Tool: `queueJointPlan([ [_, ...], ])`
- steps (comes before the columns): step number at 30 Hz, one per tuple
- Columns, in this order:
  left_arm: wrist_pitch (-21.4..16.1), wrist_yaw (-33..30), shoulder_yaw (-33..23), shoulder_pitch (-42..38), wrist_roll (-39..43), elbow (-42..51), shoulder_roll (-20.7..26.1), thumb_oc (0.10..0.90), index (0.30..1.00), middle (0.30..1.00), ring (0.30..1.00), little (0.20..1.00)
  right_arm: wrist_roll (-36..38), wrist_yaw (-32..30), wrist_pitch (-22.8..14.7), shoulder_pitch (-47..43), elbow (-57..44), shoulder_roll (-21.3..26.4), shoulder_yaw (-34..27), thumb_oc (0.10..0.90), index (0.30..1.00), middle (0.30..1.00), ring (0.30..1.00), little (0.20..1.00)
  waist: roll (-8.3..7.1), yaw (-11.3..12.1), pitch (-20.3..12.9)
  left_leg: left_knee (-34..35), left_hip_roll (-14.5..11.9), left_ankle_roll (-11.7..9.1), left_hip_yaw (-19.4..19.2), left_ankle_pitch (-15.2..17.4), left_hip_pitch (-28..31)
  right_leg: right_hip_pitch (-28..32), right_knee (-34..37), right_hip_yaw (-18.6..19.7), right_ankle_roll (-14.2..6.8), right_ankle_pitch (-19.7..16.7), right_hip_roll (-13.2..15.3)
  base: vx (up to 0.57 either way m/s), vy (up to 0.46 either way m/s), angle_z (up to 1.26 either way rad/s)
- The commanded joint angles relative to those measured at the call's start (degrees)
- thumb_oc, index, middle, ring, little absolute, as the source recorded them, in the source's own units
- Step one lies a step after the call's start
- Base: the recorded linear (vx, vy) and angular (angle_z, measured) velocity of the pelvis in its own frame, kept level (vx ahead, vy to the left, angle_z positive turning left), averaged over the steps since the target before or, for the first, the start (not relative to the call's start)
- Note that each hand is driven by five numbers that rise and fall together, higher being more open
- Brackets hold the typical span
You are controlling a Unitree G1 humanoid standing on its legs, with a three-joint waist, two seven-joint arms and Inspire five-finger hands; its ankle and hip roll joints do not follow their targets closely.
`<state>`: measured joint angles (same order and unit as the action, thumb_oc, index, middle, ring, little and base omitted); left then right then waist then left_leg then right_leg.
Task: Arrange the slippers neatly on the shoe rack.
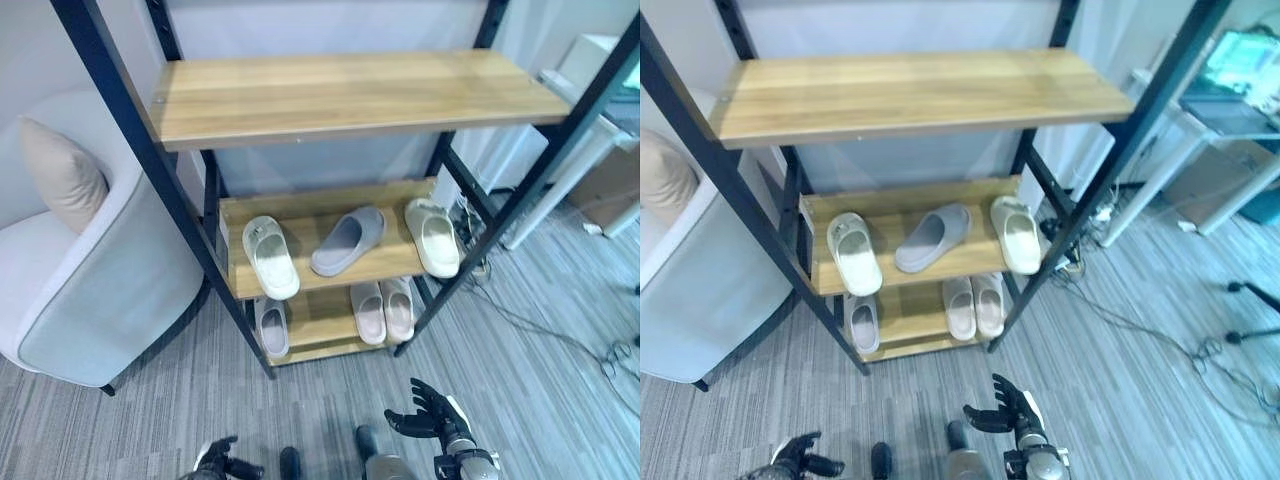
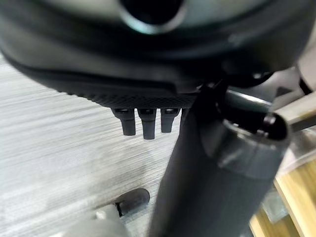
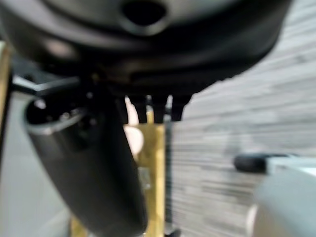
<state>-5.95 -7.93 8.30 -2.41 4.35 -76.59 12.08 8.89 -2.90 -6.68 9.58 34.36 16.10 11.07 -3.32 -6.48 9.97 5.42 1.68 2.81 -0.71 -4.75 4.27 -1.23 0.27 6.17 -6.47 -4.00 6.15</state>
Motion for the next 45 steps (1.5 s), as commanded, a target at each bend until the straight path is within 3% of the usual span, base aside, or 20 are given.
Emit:
queueJointPlan([
  [1, -0.35, 0.39, 0.10, 0.16, -2.25, -1.87, -0.47, 0.800, 0.900, 0.900, 0.900, 0.900, -2.00, 0.72, -4.27, -1.30, -12.36, 5.72, -0.34, 0.800, 0.900, 0.900, 0.900, 0.900, 0.21, 0.85, -2.88, -5.64, -1.14, -1.43, -1.93, 10.90, 0.89, 1.53, -2.46, -0.78, -1.99, 5.09, -0.16, 0.03, -0.095, -0.09],
  [6, -0.20, 0.72, 1.18, 0.54, -4.27, -2.02, -1.61, 0.800, 0.900, 0.900, 0.900, 0.900, -2.99, 2.74, -4.49, -1.81, -17.85, 6.92, 1.87, 0.800, 0.900, 0.900, 0.900, 0.900, 0.37, 1.46, -3.68, -2.98, -1.54, -1.92, -1.03, 9.68, 1.97, 3.56, -0.55, -1.72, -1.19, 5.86, -0.69, 0.02, -0.071, 0.00],
  [11, -0.56, 1.05, 4.69, -0.49, -6.82, -0.11, -1.52, 0.800, 0.900, 0.900, 0.900, 0.900, 8.91, 11.08, -3.77, -1.80, -25.52, 7.70, 7.57, 0.800, 0.900, 0.900, 0.900, 0.900, 0.38, 2.14, -4.63, -0.55, -2.05, -2.89, -0.56, 8.50, 2.82, 5.67, 2.13, -3.30, -0.77, 5.95, -1.05, 0.01, -0.060, 0.13],
  [14, -0.70, 0.97, 5.47, -0.74, -7.28, 0.65, -1.21, 0.800, 0.900, 0.900, 0.900, 0.900, 11.11, 12.48, -3.40, -2.47, -27.66, 8.74, 9.20, 0.800, 0.900, 0.900, 0.900, 0.900, 0.43, 2.34, -4.70, -0.42, -2.23, -3.07, -0.44, 8.48, 3.05, 6.12, 2.33, -3.71, -0.71, 6.07, -1.17, 0.01, -0.026, 0.09],
  [19, -1.00, 1.17, 5.17, -1.20, -7.00, 1.22, -0.33, 0.800, 0.900, 0.900, 0.900, 0.900, 12.95, 15.89, -3.99, -7.05, -39.38, 15.47, 11.34, 0.800, 0.900, 0.900, 0.900, 0.900, 0.69, 2.52, -4.95, -0.42, -2.65, -3.43, -0.33, 8.64, 3.55, 6.69, 2.06, -4.15, -0.41, 6.85, -1.59, 0.01, -0.017, 0.06],
  [24, -1.06, 0.48, 5.15, -1.09, -6.57, 1.20, -1.10, 0.800, 0.900, 0.900, 0.900, 0.900, 7.37, 8.80, -6.62, -11.34, -44.24, 16.01, 5.98, 0.800, 0.900, 0.900, 0.900, 0.900, 1.11, 2.61, -5.53, -0.42, -2.84, -3.44, -0.14, 8.33, 3.60, 6.63, 2.10, -4.27, -0.24, 6.63, -1.68, 0.02, -0.003, 0.01],
  [30, -0.52, -0.78, 6.23, 0.17, -7.08, 0.55, -2.46, 0.800, 0.900, 0.900, 0.900, 0.900, -0.48, -2.84, -8.74, -18.12, -40.08, 12.20, 0.47, 0.800, 0.900, 0.900, 0.900, 0.900, 1.24, 3.73, -5.65, -0.42, -2.74, -3.10, 0.34, 8.41, 3.62, 7.15, 2.57, -4.44, 0.00, 6.67, -1.71, 0.05, 0.001, 0.00],
  [41, -0.48, -0.43, 8.88, 2.02, -8.46, -0.93, -2.64, 0.800, 0.900, 0.900, 0.900, 0.900, -4.97, -11.68, -8.30, -29.18, -27.45, 14.51, -2.02, 0.800, 0.900, 0.900, 0.900, 0.900, 0.76, 5.45, -4.98, -0.42, -2.35, -3.29, 1.37, 8.61, 0.95, 5.91, 4.42, -5.81, -0.26, 6.22, -1.70, 0.03, 0.007, 0.08],
  [45, -0.83, -0.53, 9.40, 1.52, -8.28, -0.75, -2.37, 0.800, 0.900, 0.900, 0.900, 0.900, -3.50, -13.23, -8.68, -32.09, -21.75, 15.91, -2.33, 0.800, 0.900, 0.900, 0.900, 0.900, 0.56, 6.10, -4.50, -0.42, -2.20, -3.33, 1.85, 8.54, 0.16, 5.48, 4.73, -6.24, -0.36, 6.24, -1.69, 0.01, 0.011, 0.05],
])
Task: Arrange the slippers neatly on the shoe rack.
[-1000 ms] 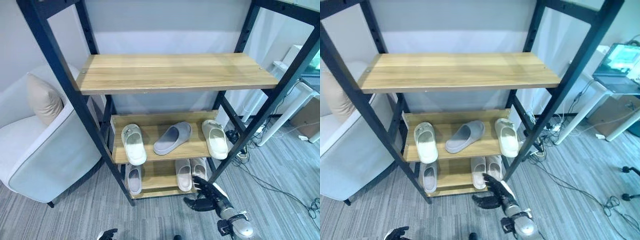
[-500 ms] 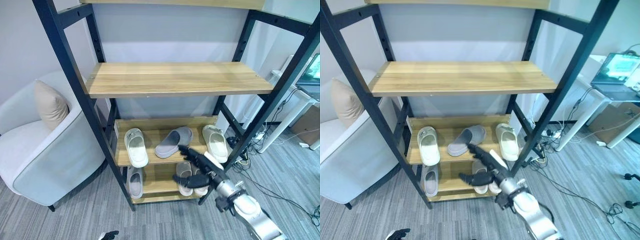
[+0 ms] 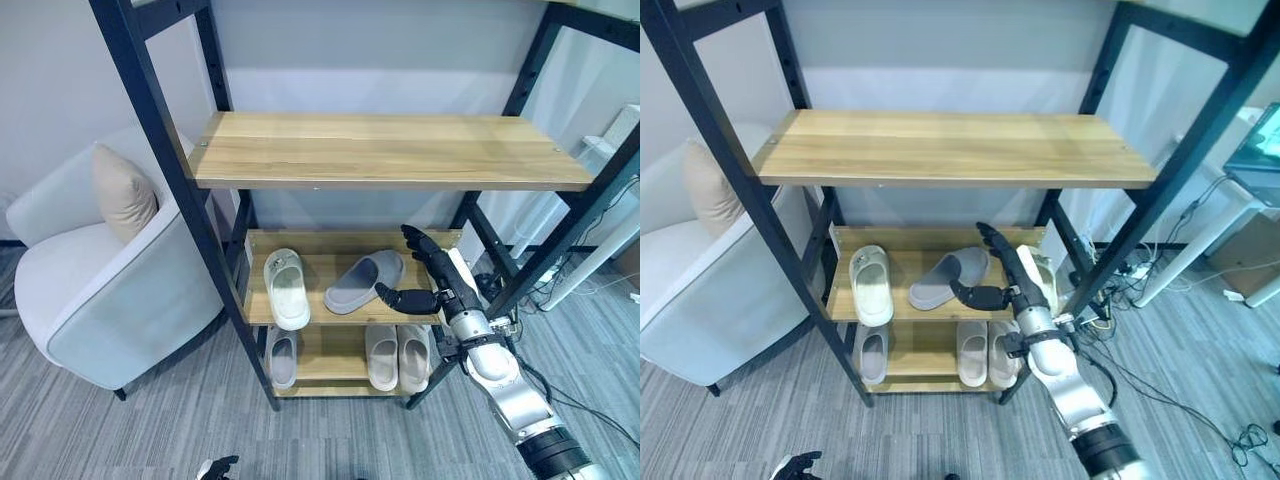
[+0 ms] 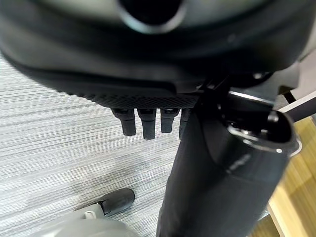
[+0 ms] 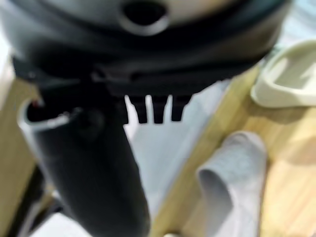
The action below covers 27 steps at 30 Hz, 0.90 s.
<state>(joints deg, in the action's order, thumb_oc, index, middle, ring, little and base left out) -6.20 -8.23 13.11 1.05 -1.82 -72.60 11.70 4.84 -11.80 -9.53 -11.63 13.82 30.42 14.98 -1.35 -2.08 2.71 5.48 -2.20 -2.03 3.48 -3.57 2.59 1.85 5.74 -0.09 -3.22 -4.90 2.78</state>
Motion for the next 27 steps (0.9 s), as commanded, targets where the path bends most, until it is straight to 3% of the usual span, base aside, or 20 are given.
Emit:
queueJointPlan([
  [1, -0.85, -0.50, 4.90, -2.04, -2.36, -4.59, -1.86, 0.800, 0.900, 0.900, 0.900, 0.900, -0.05, -4.63, -5.75, -11.69, -0.02, 2.46, -6.20, 0.800, 0.900, 0.900, 0.900, 0.900, -1.45, 1.89, 2.92, -0.48, 1.72, 1.49, -2.21, 7.33, 1.55, 2.26, -0.74, -0.06, -3.64, 7.18, 1.69, 0.00, 0.012, 0.09],
  [14, -2.16, -2.38, 10.51, -3.49, -6.61, -2.87, -1.35, 0.800, 0.900, 0.900, 0.900, 0.900, -0.41, -9.06, -5.93, -20.36, 8.32, 2.94, -4.15, 0.800, 0.900, 0.900, 0.900, 0.900, -1.61, 3.44, 4.90, -0.48, 2.07, 1.28, -1.30, 6.76, -1.70, -0.75, -0.74, -0.41, -3.92, 6.91, 1.71, 0.00, 0.012, 0.04],
  [27, -3.60, -3.23, 10.29, -4.93, -0.10, -2.74, -1.58, 0.800, 0.900, 0.900, 0.900, 0.900, 3.83, -10.14, -5.44, -30.98, 19.57, 7.24, 0.26, 0.800, 0.900, 0.900, 0.900, 0.900, -2.45, 5.14, 8.20, -0.48, 2.89, 0.60, 0.00, 4.05, -9.49, -7.90, -0.74, -1.37, -3.93, 4.92, 1.97, -0.05, 0.003, 0.07],
])
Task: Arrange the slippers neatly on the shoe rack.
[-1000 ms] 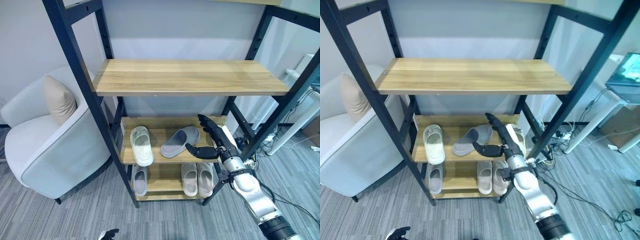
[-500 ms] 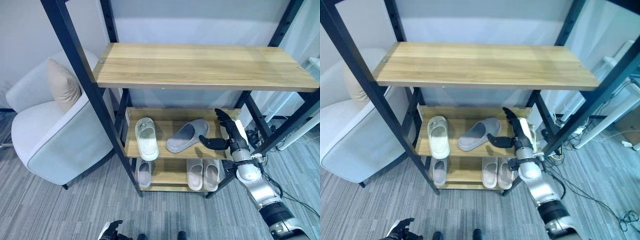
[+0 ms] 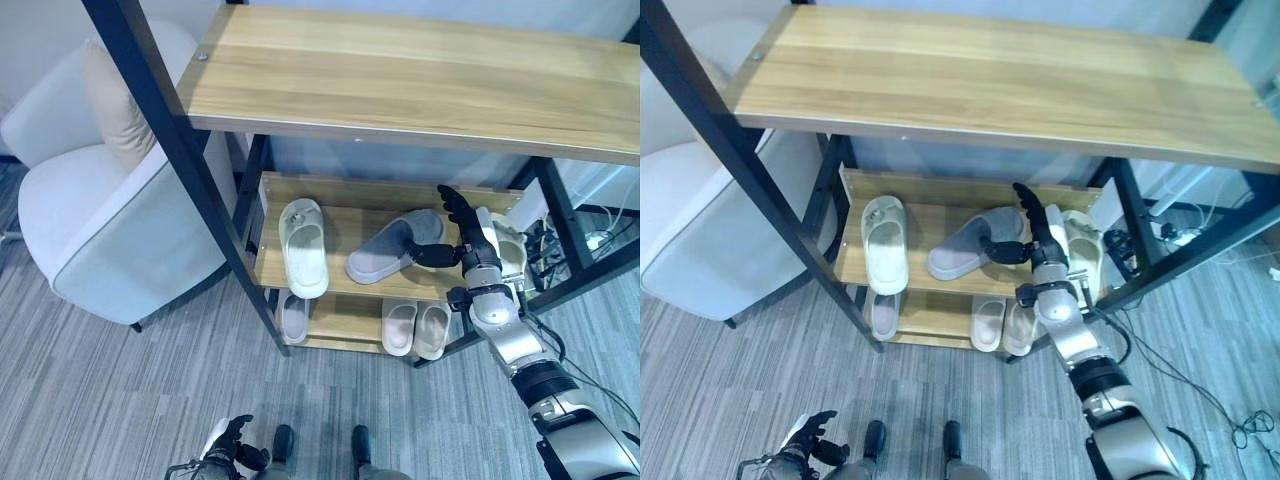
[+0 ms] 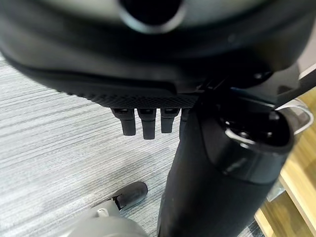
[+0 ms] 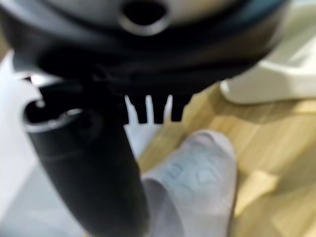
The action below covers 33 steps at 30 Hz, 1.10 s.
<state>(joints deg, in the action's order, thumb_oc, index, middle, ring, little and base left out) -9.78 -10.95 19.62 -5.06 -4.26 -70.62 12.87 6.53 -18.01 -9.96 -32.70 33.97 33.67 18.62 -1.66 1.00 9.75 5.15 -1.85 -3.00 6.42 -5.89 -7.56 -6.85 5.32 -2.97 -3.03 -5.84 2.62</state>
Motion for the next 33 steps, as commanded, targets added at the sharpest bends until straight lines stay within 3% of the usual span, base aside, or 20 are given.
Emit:
queueJointPlan([
  [1, -0.12, -0.65, 3.51, 1.21, 2.96, -4.81, -2.71, 0.800, 0.900, 0.900, 0.900, 0.900, 3.09, -3.85, -5.12, -10.36, 0.09, 4.12, -3.48, 0.800, 0.900, 0.900, 0.900, 0.900, -2.16, 2.18, 1.36, -0.15, 2.56, 1.49, -2.92, 6.24, 0.29, 0.60, -0.32, 1.36, -4.13, 5.82, 2.20, 0.00, -0.001, 0.10],
  [9, -0.70, -1.41, 2.96, 1.01, 4.59, -4.72, -2.71, 0.800, 0.900, 0.900, 0.900, 0.900, 3.95, -5.14, -5.48, -10.67, -0.20, 5.24, -4.71, 0.800, 0.900, 0.900, 0.900, 0.900, -2.02, 3.19, 3.14, -0.15, 2.92, 1.14, -1.96, 5.39, -2.11, -1.36, -0.32, 0.32, -4.37, 5.25, 2.87, 0.00, 0.004, 0.05],
  [10, -0.70, -1.42, 2.97, 1.00, 4.58, -4.72, -2.71, 0.800, 0.900, 0.900, 0.900, 0.900, 3.94, -5.15, -5.48, -10.66, -0.21, 5.25, -4.73, 0.765, 0.848, 0.848, 0.848, 0.848, -2.02, 3.19, 3.13, -0.15, 2.92, 1.15, -1.94, 5.38, -2.12, -1.36, -0.32, 0.30, -4.37, 5.26, 2.87, 0.01, -0.003, 0.11],
  [11, -0.68, -1.49, 2.91, 0.93, 4.61, -4.71, -2.79, 0.800, 0.900, 0.900, 0.900, 0.900, 3.75, -5.32, -5.41, -10.33, -0.20, 5.28, -4.97, 0.544, 0.516, 0.516, 0.516, 0.516, -2.04, 3.27, 3.29, -0.15, 3.00, 1.14, -1.81, 5.40, -2.20, -1.28, -0.32, 0.19, -4.40, 5.31, 2.95, 0.01, 0.001, 0.12],
  [12, -0.64, -1.56, 2.73, 0.85, 4.67, -4.65, -2.84, 0.800, 0.900, 0.900, 0.900, 0.900, 3.43, -5.53, -5.29, -10.06, -0.47, 5.40, -5.16, 0.414, 0.321, 0.321, 0.321, 0.321, -2.02, 3.33, 3.41, -0.15, 3.02, 1.11, -1.69, 5.37, -2.23, -1.26, -0.32, 0.16, -4.41, 5.32, 3.00, 0.02, -0.001, 0.15],
  [13, -0.41, -1.61, 2.43, 0.17, 4.86, -4.66, -2.97, 0.800, 0.900, 0.900, 0.900, 0.900, 2.82, -5.87, -5.09, -9.07, -1.25, 5.01, -5.60, 0.400, 0.300, 0.300, 0.300, 0.300, -2.03, 3.32, 3.56, -0.15, 3.11, 1.10, -1.42, 5.43, -2.17, -1.12, -0.32, -0.08, -4.48, 5.40, 3.09, 0.02, 0.005, 0.11],
  [20, -0.04, -1.79, 1.37, 0.19, 4.01, -4.22, -3.15, 0.800, 0.900, 0.900, 0.900, 0.900, -2.02, -7.00, -4.16, -1.90, -7.33, 2.66, -8.74, 0.400, 0.300, 0.300, 0.300, 0.300, -2.03, 2.60, 2.97, -0.15, 3.16, 1.57, -1.21, 6.47, -0.69, 0.15, -0.32, -0.16, -4.56, 5.90, 3.37, 0.00, 0.000, 0.01],
  [26, 0.26, -1.37, 0.32, 0.97, 2.64, -3.85, -2.64, 0.800, 0.900, 0.900, 0.900, 0.900, -5.22, -6.01, -4.24, 3.55, -12.35, 3.65, -10.88, 0.400, 0.300, 0.300, 0.300, 0.300, -2.37, 2.11, 2.02, -0.15, 3.05, 1.79, -1.42, 7.31, 1.33, 1.61, -0.32, -0.08, -4.62, 6.29, 3.35, 0.01, -0.005, 0.01],
  [32, 0.63, -0.30, -0.86, 2.01, 0.32, -4.00, -2.35, 0.800, 0.900, 0.900, 0.900, 0.900, -11.42, -4.05, -5.59, 8.27, -24.62, 6.95, -13.08, 0.400, 0.300, 0.300, 0.300, 0.300, -2.76, 1.74, 0.67, -0.15, 2.63, 1.97, -1.99, 8.16, 3.86, 3.72, -0.32, 0.41, -4.58, 6.74, 3.00, 0.00, -0.013, -0.02],
  [33, 0.51, 0.66, -2.04, 0.89, -0.19, -4.61, -1.98, 0.800, 0.900, 0.900, 0.900, 0.900, -12.65, -1.55, -7.31, 10.56, -32.50, 7.79, -13.87, 0.400, 0.300, 0.300, 0.300, 0.300, -2.76, 0.72, -0.25, -0.15, 2.49, 1.94, -2.37, 8.51, 4.76, 4.41, -0.32, 0.57, -4.60, 7.00, 2.77, 0.02, -0.016, -0.07],
])
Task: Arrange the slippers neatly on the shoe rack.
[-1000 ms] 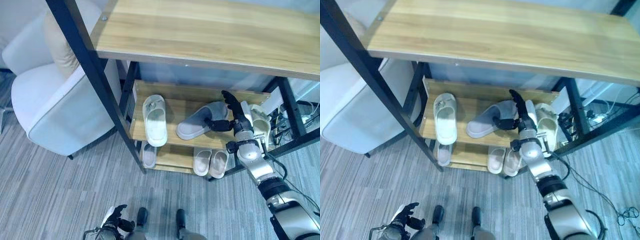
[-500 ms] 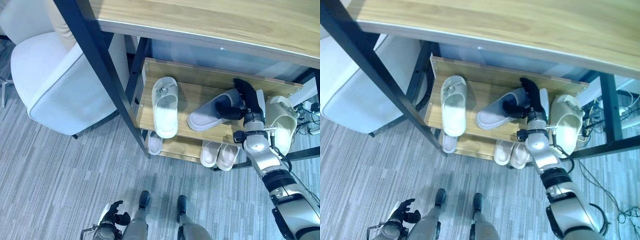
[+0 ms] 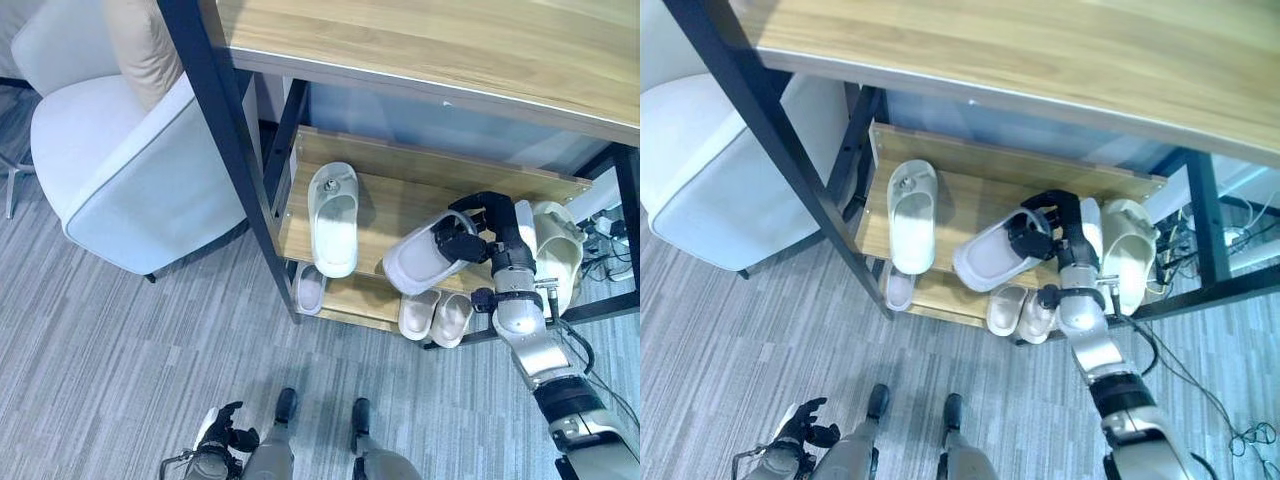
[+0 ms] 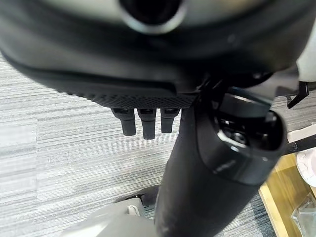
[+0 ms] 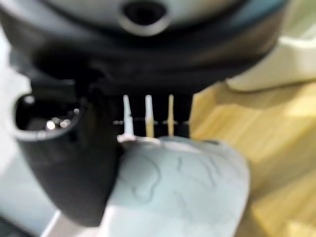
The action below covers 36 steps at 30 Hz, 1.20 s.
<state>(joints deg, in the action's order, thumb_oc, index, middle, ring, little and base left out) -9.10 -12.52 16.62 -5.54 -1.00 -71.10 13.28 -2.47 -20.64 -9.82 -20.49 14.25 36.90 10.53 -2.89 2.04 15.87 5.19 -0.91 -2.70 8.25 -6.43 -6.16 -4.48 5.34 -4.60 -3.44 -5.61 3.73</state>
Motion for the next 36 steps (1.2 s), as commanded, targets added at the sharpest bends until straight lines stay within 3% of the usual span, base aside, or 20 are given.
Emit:
queueJointPlan([
  [1, -0.35, 2.25, 0.83, 1.16, -3.43, -4.13, -1.89, 0.800, 0.900, 0.900, 0.900, 0.900, -3.11, 2.24, -7.19, -1.26, -13.67, 5.20, -6.01, 0.400, 0.300, 0.300, 0.300, 0.300, -1.52, -0.50, -6.96, -0.19, 1.44, 1.66, -4.43, 9.33, 3.99, 2.55, -0.34, 2.29, -4.16, 6.90, 1.57, 0.03, -0.021, -0.07],
  [7, -0.47, 3.86, -1.07, 3.12, -3.56, -4.28, -2.14, 0.800, 0.900, 0.900, 0.900, 0.900, -3.56, 8.05, -10.27, 5.88, -28.47, 6.54, -8.21, 0.400, 0.300, 0.300, 0.300, 0.300, -1.22, -1.47, -9.26, -0.19, 0.99, 1.69, -5.35, 9.98, 6.09, 4.35, -0.34, 2.93, -3.96, 7.48, 1.09, -0.01, -0.026, -0.12],
  [13, -1.02, 6.14, -4.17, 5.18, -1.56, -4.07, -2.33, 0.800, 0.900, 0.900, 0.900, 0.900, 3.22, 19.51, -12.34, 16.46, -39.13, 6.72, -6.29, 0.400, 0.300, 0.300, 0.300, 0.300, -0.77, -3.01, -11.15, -0.19, 0.35, 1.39, -6.02, 10.17, 8.83, 6.71, -0.61, 3.20, -3.43, 8.15, 0.79, -0.01, -0.031, -0.04],
  [16, -1.26, 6.62, -5.26, 5.55, 0.16, -3.52, -2.58, 0.800, 0.900, 0.900, 0.900, 0.900, 5.49, 22.70, -12.37, 19.61, -40.14, 6.60, -4.73, 0.400, 0.300, 0.300, 0.300, 0.300, -0.71, -3.21, -11.24, -0.37, 0.10, 1.22, -6.23, 10.51, 9.96, 7.67, -0.79, 3.37, -3.23, 8.63, 0.60, 0.00, -0.052, -0.05],
  [20, -2.04, 7.51, -7.01, 5.82, 4.37, -0.68, -2.68, 0.800, 0.900, 0.900, 0.900, 0.900, 8.31, 28.07, -11.46, 24.01, -38.20, 8.11, -0.32, 0.400, 0.300, 0.300, 0.300, 0.300, -1.03, -3.28, -9.75, -6.42, -0.54, 0.66, -6.50, 12.67, 10.06, 9.46, -2.64, 3.87, -2.36, 9.97, 0.41, -0.02, -0.077, -0.13],
  [27, -3.14, 7.95, -6.42, 4.26, 9.84, 3.87, -2.03, 0.800, 0.900, 0.900, 0.900, 0.900, 7.52, 28.70, -10.51, 24.88, -31.05, 9.28, 3.61, 0.400, 0.300, 0.300, 0.300, 0.300, -0.93, -3.48, -8.09, -8.94, -1.47, -0.19, -6.29, 13.37, 11.14, 11.03, -5.79, 2.50, -1.70, 11.96, 0.05, 0.00, -0.043, 0.01],
  [28, -4.29, 7.18, -3.90, 3.81, 10.59, 10.66, -1.06, 0.800, 0.900, 0.900, 0.900, 0.900, 6.18, 28.21, -10.11, 23.59, -29.90, 10.34, 5.07, 0.400, 0.300, 0.300, 0.300, 0.300, -0.59, -3.54, -5.94, -10.79, -1.82, -0.53, -6.25, 14.06, 10.72, 10.40, -8.50, 1.60, -1.46, 13.28, 0.01, -0.19, -0.037, 0.03],
  [30, -5.99, 7.00, -0.61, 2.77, 12.78, 18.07, 0.38, 0.800, 0.900, 0.900, 0.900, 0.900, 5.13, 26.90, -10.43, 19.81, -26.77, 11.22, 7.22, 0.400, 0.300, 0.300, 0.300, 0.300, -0.53, -3.59, -1.99, -15.54, -1.68, -1.26, -6.27, 14.26, 6.64, 7.01, -12.63, 0.51, -1.50, 14.09, 0.44, -0.33, -0.051, 0.13],
  [32, -7.28, 7.61, 1.96, 1.85, 17.05, 24.82, 1.45, 0.800, 0.900, 0.900, 0.900, 0.900, 3.74, 25.12, -10.56, 15.78, -23.38, 11.04, 9.85, 0.400, 0.300, 0.300, 0.300, 0.300, -0.57, -4.53, 0.25, -21.94, -3.77, -1.99, -8.59, 14.68, -0.19, 1.30, -18.60, -1.23, -1.01, 16.06, 1.39, -0.30, -0.035, 0.32],
  [36, -8.96, 10.13, 4.23, 1.06, 25.64, 32.78, 1.67, 0.800, 0.900, 0.900, 0.900, 0.900, -1.40, 22.18, -9.64, 9.74, -19.39, 10.00, 12.89, 0.400, 0.300, 0.300, 0.300, 0.300, 0.72, -5.17, 2.10, -33.15, -6.00, -0.97, -9.96, 17.54, -10.71, -9.89, -34.01, -2.36, -0.17, 21.27, 3.10, -0.13, 0.018, 0.58],
])
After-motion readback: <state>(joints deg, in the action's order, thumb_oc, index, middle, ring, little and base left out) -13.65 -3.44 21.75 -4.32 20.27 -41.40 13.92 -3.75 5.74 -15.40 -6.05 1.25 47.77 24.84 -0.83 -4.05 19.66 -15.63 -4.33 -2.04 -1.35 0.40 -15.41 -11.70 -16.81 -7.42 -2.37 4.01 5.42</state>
